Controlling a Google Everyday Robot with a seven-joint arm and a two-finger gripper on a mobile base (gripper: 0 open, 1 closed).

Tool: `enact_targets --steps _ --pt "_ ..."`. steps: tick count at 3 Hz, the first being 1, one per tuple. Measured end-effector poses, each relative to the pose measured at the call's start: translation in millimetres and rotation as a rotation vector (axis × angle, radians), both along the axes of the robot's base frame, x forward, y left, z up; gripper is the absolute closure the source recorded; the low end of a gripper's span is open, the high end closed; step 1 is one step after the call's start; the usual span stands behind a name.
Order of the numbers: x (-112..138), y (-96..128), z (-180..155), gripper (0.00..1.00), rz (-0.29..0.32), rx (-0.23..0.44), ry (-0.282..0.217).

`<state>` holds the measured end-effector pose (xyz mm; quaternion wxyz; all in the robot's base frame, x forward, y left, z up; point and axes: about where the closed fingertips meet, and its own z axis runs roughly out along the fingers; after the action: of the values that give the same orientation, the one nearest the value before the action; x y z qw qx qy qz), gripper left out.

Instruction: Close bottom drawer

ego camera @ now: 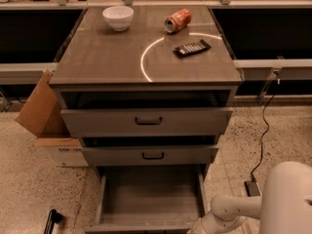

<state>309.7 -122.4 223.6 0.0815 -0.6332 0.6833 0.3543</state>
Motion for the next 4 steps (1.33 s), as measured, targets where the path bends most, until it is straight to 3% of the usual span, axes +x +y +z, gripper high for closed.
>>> enact_targets --steps 2,3,4 --pt "8 -9 -44 1.0 -0.051 -0.008 0.014" --pt "46 -9 -63 1.0 -0.088 0.018 -0.03" --pt "46 -9 -63 1.0 -0.088 0.018 -0.03"
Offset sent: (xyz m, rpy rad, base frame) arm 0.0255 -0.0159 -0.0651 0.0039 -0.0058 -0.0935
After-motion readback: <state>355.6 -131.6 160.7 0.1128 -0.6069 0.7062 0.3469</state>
